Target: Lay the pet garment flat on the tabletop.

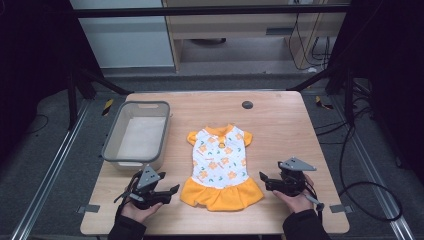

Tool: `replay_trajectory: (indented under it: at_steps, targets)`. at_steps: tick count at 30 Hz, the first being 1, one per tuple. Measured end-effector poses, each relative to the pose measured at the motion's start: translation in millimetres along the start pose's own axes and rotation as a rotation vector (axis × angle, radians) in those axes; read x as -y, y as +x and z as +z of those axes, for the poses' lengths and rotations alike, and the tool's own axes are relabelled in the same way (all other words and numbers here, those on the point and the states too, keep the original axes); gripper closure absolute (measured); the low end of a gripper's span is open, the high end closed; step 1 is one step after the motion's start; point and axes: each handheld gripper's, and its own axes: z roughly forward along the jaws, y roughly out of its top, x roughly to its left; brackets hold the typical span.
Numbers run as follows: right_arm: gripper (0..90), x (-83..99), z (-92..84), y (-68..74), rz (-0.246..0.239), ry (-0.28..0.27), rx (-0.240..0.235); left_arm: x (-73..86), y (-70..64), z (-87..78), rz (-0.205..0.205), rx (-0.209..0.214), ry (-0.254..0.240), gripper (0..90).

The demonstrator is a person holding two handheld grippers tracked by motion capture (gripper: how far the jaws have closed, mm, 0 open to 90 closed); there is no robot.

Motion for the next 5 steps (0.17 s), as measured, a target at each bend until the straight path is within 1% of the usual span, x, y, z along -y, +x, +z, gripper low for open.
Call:
replay_trajectory:
  at_steps: [3, 5]
  targets:
    - [17.0, 4.9, -6.2, -5.7, 0.004, -0.002, 0.014, 6.3, 6.5, -7.0, -0.015, -0.017, -0.001, 26.7]
    - [16.9, 7.3, -9.8, -8.9, 0.014, -0.004, 0.022, 11.1, 11.4, -11.2, -0.033, -0.025, 0.002, 25.6]
